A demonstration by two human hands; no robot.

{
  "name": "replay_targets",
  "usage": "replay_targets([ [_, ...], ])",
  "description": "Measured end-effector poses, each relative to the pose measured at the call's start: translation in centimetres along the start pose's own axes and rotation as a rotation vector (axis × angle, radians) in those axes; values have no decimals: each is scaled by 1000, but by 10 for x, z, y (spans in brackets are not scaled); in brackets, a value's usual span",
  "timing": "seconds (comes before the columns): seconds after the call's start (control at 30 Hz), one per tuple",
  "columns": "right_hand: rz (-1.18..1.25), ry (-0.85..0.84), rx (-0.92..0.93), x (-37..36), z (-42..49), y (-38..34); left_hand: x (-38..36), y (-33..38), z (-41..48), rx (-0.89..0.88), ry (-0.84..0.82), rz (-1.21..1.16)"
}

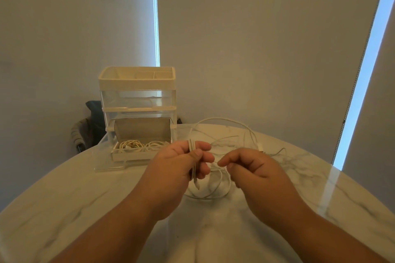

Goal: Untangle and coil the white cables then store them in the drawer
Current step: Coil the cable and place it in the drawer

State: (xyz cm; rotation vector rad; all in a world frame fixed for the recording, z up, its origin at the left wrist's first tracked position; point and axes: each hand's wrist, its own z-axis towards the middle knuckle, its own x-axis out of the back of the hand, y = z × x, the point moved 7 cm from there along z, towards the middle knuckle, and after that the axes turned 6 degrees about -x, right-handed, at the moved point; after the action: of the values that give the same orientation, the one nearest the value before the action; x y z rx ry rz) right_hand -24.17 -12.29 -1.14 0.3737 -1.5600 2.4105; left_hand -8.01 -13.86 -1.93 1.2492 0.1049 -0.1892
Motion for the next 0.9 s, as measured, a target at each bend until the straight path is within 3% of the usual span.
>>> replay_targets([
  [0.2, 175, -102, -58, -6, -4, -5, -3, -9, -3, 51, -66, 232],
  [0.5, 214, -168, -11, -9, 0, 5, 20, -29, 2, 206, 130, 515],
  [0.63, 180, -237, -58, -15, -1, 16, 12, -24, -1, 178, -23, 538],
  [0.8, -273, -132, -50, -9, 8, 24, -10, -13, -11, 230, -155, 205],
  [0.9, -269, -108, -74, -7, 11, 22, -17, -3, -14, 210, -210, -31],
])
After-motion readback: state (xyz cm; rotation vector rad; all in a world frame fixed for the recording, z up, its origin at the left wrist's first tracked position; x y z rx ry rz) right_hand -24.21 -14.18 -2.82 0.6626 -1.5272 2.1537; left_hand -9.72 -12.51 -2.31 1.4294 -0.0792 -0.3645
